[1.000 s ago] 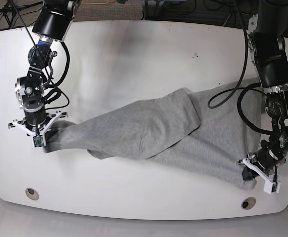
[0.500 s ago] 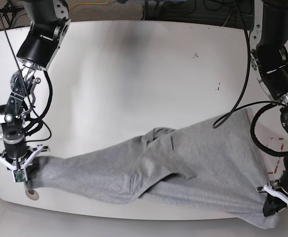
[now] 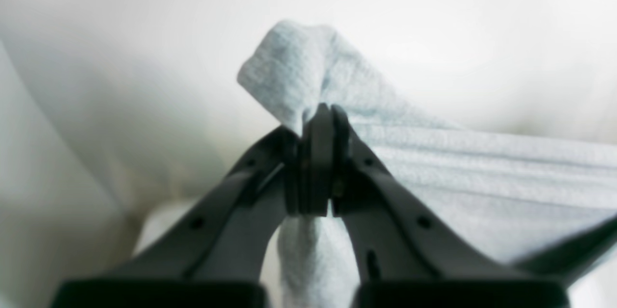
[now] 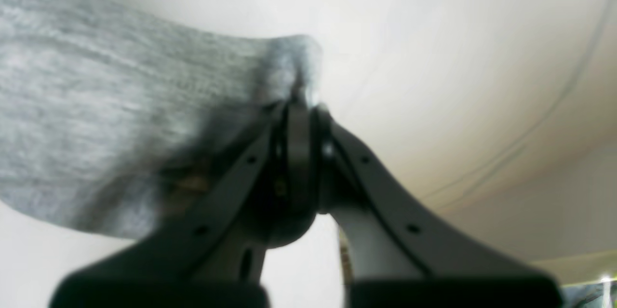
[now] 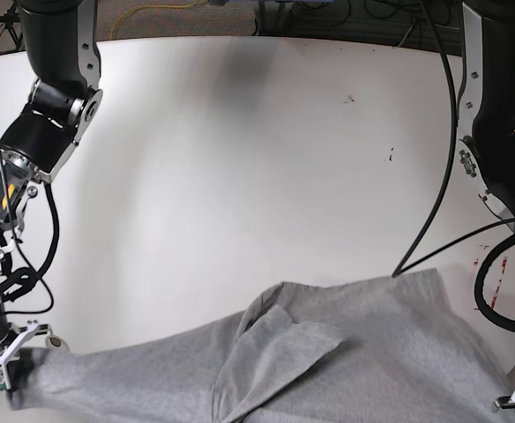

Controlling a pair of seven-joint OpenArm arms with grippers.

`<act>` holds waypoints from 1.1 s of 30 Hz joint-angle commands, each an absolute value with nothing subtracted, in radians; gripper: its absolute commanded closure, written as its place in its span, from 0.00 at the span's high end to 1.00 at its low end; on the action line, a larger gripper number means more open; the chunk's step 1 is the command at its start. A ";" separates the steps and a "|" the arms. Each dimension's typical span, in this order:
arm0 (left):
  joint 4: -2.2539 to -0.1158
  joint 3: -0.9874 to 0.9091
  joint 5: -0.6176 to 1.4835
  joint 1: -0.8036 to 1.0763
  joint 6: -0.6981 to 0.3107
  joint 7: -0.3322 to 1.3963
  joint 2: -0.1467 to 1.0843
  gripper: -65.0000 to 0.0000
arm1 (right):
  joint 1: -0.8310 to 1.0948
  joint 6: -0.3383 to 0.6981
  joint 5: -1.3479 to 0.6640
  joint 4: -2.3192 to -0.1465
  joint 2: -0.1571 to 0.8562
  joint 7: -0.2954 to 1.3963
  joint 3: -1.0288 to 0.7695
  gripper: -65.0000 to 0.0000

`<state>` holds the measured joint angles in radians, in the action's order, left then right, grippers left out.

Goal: Fold the T-shirt properly
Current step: 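Lift the shirt high with both grippers, stretching it between them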

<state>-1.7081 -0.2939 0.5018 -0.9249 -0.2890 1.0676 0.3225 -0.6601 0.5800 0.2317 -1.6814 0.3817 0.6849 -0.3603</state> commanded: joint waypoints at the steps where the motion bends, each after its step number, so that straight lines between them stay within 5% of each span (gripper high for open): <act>1: -1.716 -0.300 0.487 -0.990 -0.280 1.035 0.338 0.00 | -0.727 0.562 0.249 -1.699 0.429 0.693 -0.325 0.00; 33: -1.678 -0.300 0.487 -0.972 -0.280 1.033 0.337 0.00 | -0.737 0.558 0.249 -1.698 0.446 0.694 -0.266 0.00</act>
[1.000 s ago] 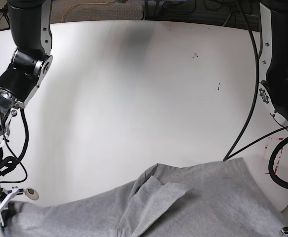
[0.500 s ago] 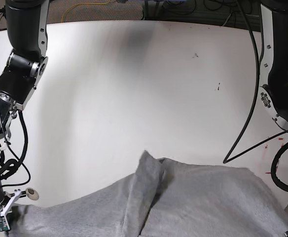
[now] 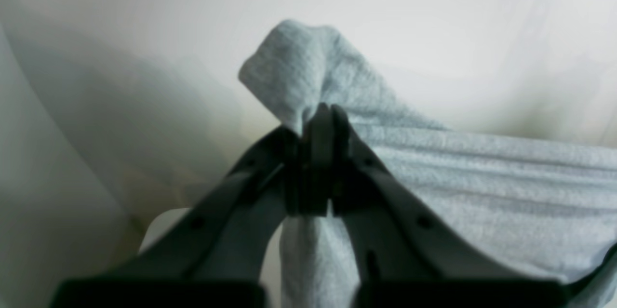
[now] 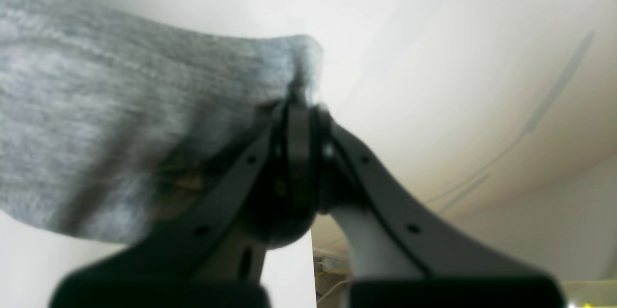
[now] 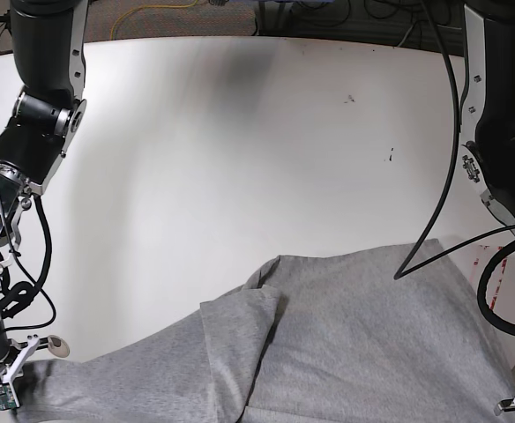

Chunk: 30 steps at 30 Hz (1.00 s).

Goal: Fold the T-shirt properly
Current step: 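Lift the shirt high with both grippers, stretching it between them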

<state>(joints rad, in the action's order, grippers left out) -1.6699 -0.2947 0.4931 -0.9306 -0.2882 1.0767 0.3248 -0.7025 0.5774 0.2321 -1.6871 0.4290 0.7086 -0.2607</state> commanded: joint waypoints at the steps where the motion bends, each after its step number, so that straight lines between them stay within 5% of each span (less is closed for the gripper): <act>1: -1.678 -0.300 0.487 -0.972 -0.280 1.033 0.337 0.00 | -0.737 0.558 0.249 -1.698 0.446 0.694 -0.266 0.00; 30: -1.684 -0.300 0.490 -0.917 -0.280 1.035 0.337 0.00 | -0.664 0.556 0.246 -1.724 0.444 0.694 -0.274 0.00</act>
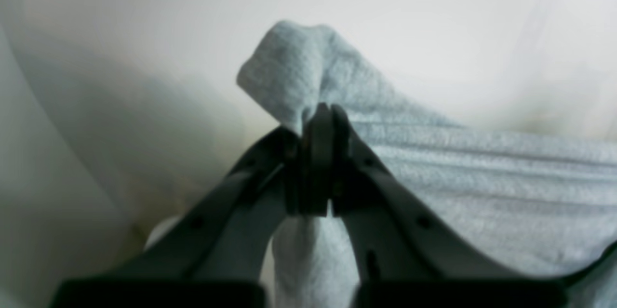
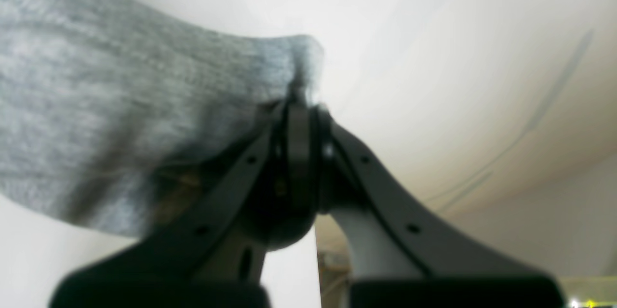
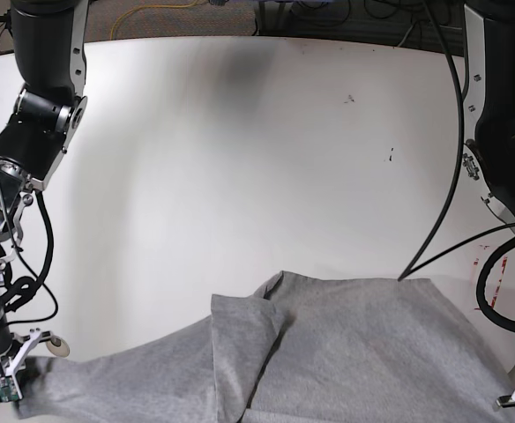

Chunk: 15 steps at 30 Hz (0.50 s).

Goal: Fold the T-shirt properly
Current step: 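Lift the shirt high with both grippers, stretching it between them, then lower the stretched shirt onto the table with both grippers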

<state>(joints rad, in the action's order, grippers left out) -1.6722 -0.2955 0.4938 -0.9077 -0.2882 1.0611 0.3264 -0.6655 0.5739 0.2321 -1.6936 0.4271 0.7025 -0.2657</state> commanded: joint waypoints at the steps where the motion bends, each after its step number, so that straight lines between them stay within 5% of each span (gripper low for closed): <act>1: -1.685 -0.300 0.490 -0.900 -0.280 1.035 0.337 0.00 | -0.645 0.556 0.246 -1.733 0.444 0.694 -0.277 0.00; 15: -1.830 -0.367 0.493 -0.596 -0.282 1.035 0.302 0.00 | -0.346 0.562 0.246 -1.824 0.344 0.634 -0.407 0.00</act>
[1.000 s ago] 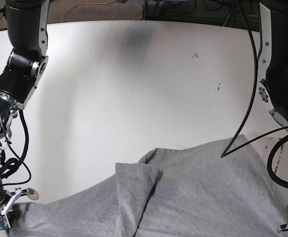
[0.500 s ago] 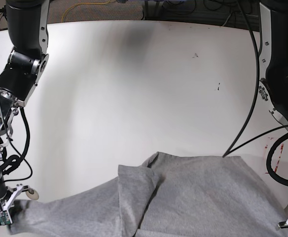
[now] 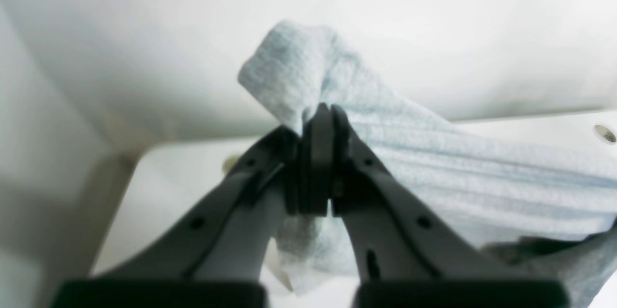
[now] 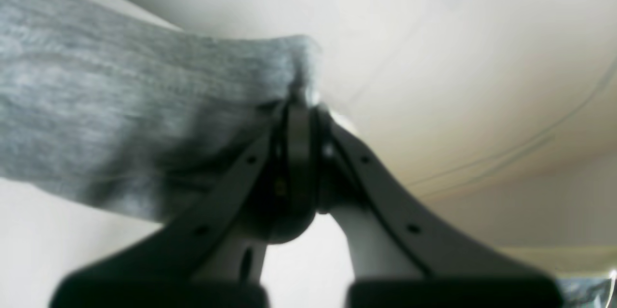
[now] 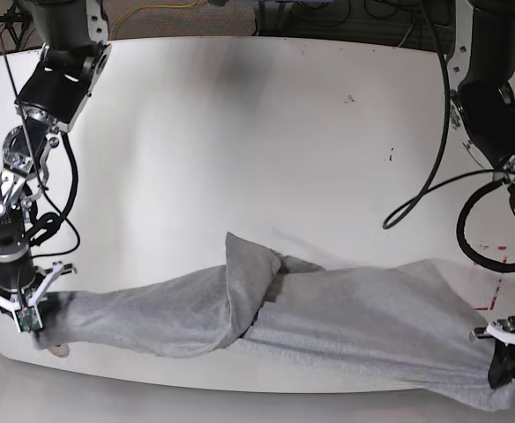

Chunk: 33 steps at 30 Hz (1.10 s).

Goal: Fold the T-shirt properly
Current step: 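Lower the stretched shirt onto the table with both grippers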

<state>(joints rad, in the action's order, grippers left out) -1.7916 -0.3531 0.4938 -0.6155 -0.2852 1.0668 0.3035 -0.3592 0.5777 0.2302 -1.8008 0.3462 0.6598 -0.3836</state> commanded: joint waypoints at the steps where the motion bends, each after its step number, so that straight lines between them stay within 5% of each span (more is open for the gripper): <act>1: -1.839 -0.375 0.493 -0.575 -0.283 1.035 0.298 0.00 | -0.328 0.562 0.246 -1.824 0.338 0.628 -0.414 0.00; 14: -1.882 -0.450 0.493 -0.243 -0.288 1.030 0.278 0.00 | -0.045 0.562 0.240 -1.848 0.208 0.533 -0.506 0.00; 33: -1.882 -0.506 0.492 0.041 -0.420 1.032 0.282 0.00 | 0.189 0.558 0.240 -1.850 0.076 0.486 -0.513 0.00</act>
<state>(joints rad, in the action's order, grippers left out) -1.8626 -0.5034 0.4751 0.0326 -0.4133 1.0584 0.2638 0.1848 0.5732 0.2417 -1.8252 0.0658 0.5076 -0.5087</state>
